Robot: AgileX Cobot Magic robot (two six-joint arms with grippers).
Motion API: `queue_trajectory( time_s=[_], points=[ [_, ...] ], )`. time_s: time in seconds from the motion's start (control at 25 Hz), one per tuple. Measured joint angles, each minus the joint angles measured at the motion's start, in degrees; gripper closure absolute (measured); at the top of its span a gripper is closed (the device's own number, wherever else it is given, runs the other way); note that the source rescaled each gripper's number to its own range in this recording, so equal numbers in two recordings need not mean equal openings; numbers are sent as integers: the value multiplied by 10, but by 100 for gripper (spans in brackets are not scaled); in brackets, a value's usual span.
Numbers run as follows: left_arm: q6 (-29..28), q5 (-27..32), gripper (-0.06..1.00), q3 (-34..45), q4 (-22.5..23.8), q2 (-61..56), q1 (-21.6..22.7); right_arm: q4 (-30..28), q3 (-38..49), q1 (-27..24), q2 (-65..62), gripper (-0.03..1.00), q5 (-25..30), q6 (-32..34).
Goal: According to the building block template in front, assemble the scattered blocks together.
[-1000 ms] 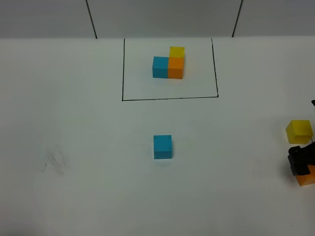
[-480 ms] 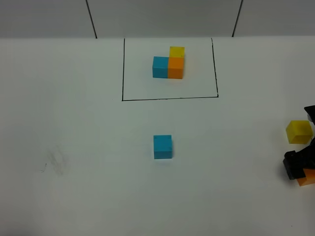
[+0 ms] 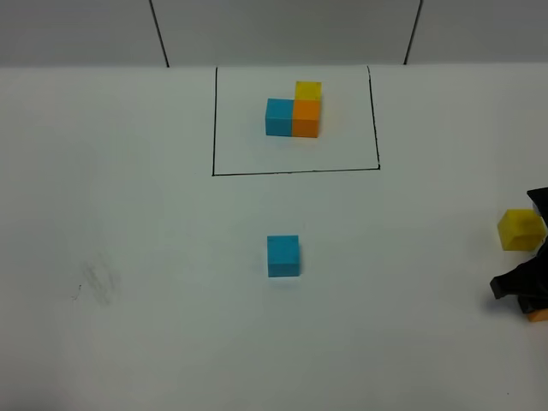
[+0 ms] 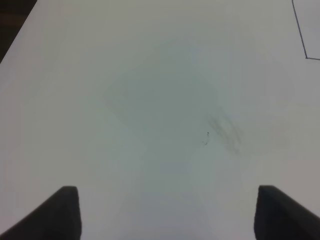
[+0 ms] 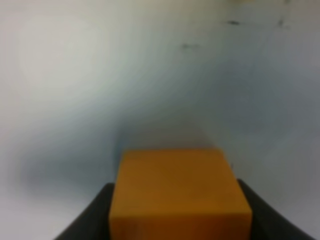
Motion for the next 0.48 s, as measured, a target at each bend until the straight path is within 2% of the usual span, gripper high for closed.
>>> queue_trajectory(
  time_s=[0.16, 0.24, 0.32, 0.48],
  points=[
    [0, 0, 35, 0, 0, 0, 0, 10, 0, 40, -45, 74, 17, -15],
    [0, 0, 35, 0, 0, 0, 0, 28, -1, 75, -61, 74, 19, -50],
    [0, 0, 35, 0, 0, 0, 0, 51, -11, 114, -64, 74, 22, -112],
    [0, 0, 35, 0, 0, 0, 0, 105, -51, 188, -55, 74, 21, -277]
  ],
)
